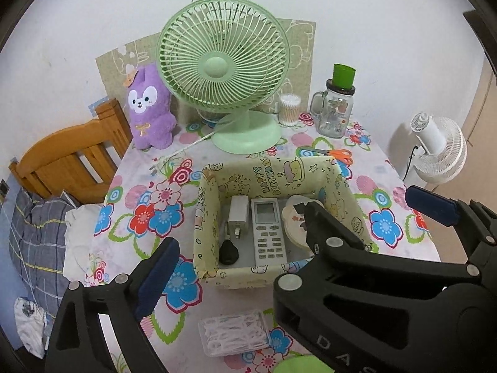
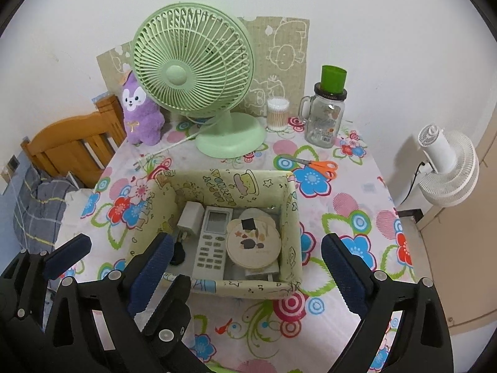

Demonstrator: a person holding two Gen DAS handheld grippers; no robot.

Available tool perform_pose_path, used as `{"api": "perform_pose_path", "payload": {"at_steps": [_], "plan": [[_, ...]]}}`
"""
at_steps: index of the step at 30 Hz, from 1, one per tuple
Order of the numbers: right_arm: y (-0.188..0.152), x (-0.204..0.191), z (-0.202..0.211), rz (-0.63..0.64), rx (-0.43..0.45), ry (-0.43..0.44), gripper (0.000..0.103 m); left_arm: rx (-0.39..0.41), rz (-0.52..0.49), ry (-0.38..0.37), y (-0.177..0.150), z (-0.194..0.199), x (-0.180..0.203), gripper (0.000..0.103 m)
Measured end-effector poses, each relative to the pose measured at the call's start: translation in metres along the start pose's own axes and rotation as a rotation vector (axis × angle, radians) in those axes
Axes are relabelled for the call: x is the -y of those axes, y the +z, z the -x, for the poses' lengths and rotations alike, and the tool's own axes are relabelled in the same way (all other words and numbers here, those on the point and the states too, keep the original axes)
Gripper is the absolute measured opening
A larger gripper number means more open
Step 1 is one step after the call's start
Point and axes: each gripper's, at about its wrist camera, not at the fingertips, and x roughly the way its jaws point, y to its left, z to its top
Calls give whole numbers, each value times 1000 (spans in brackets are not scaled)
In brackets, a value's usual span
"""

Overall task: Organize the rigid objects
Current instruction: 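Lift both open grippers away from the box toward the table front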

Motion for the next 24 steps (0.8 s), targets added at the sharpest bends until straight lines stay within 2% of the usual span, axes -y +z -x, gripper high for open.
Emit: {"api": "perform_pose_path", "payload": {"at_steps": [8,24], "plan": [[-5,0,19,-2,20,1,102,20,0,-8,-5,17,1,98],[-30,-2,46,-1,40,-17,103,42,8,-36,-28,41,3,101]]}}
